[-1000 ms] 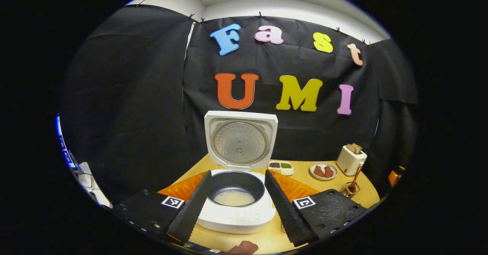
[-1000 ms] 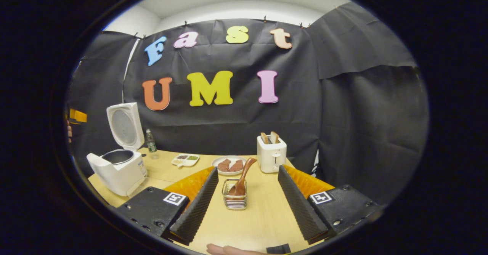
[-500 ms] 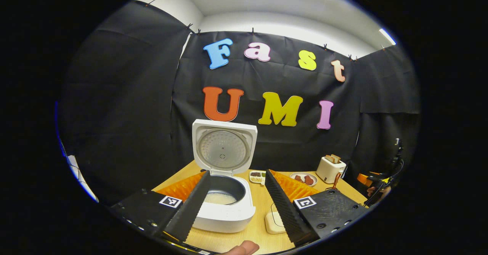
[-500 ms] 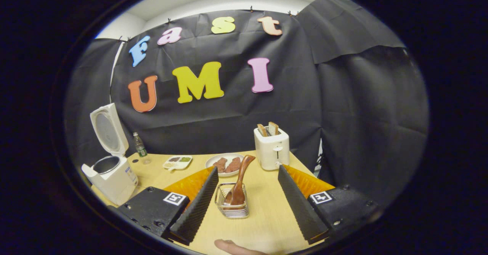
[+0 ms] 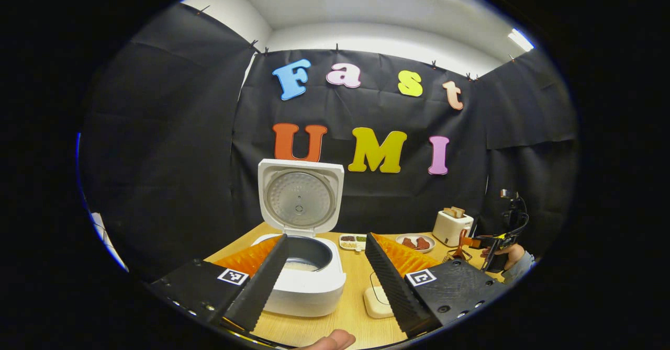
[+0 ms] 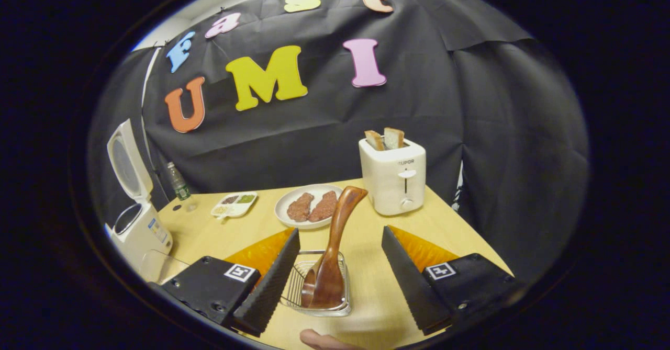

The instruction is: Close the left gripper, press the button to open the rice cooker; take a wooden spoon from the chopstick holder with the right hand, scoop a spoonful of rice and pour it into the rice cooker, then put the wooden spoon back into the chopstick holder.

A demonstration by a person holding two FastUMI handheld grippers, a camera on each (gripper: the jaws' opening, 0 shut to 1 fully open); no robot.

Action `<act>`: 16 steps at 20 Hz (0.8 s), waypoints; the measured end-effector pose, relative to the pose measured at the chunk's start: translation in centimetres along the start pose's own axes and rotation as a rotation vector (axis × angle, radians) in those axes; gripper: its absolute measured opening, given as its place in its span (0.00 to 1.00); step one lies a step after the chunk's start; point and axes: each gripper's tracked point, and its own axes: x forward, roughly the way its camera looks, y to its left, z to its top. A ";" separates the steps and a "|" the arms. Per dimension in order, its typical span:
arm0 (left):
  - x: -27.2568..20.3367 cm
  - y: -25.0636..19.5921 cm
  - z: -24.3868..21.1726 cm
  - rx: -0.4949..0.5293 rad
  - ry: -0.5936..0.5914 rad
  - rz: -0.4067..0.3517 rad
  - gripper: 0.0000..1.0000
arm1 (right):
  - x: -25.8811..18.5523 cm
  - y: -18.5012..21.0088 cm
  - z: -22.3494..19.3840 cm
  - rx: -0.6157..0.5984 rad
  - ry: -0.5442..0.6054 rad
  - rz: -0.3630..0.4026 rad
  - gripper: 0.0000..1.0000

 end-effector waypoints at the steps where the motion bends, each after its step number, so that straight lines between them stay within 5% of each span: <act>1: -0.2 -0.2 -0.5 0.008 0.003 0.001 0.94 | 0.9 0.2 -0.3 0.009 0.014 0.010 0.96; 4: -1.1 -0.1 -0.9 0.026 -0.008 0.007 0.94 | 3.5 -0.4 -0.9 0.043 0.058 -0.005 1.00; 5: -1.5 0.2 -1.0 0.026 -0.017 0.016 0.94 | 4.3 -0.6 -1.3 0.060 0.082 -0.005 0.97; 6: -2.0 0.1 -1.0 0.029 -0.024 0.019 0.94 | 5.1 -0.4 -1.3 0.078 0.100 0.016 0.83; 11: -2.9 -0.4 -1.5 0.044 -0.023 0.002 0.94 | 7.4 0.1 -2.2 0.189 0.174 0.086 0.88; 13: -3.2 -0.7 -1.1 0.036 -0.032 -0.017 0.94 | 7.8 -0.4 -2.3 0.218 0.179 0.081 0.73; 14: -3.4 -1.0 -1.2 0.033 -0.035 -0.029 0.94 | 7.3 -0.1 -1.9 0.245 0.172 0.099 0.49; 16: -4.0 -0.9 -1.4 0.036 -0.033 -0.042 0.94 | 6.2 0.4 -1.7 0.254 0.157 0.116 0.22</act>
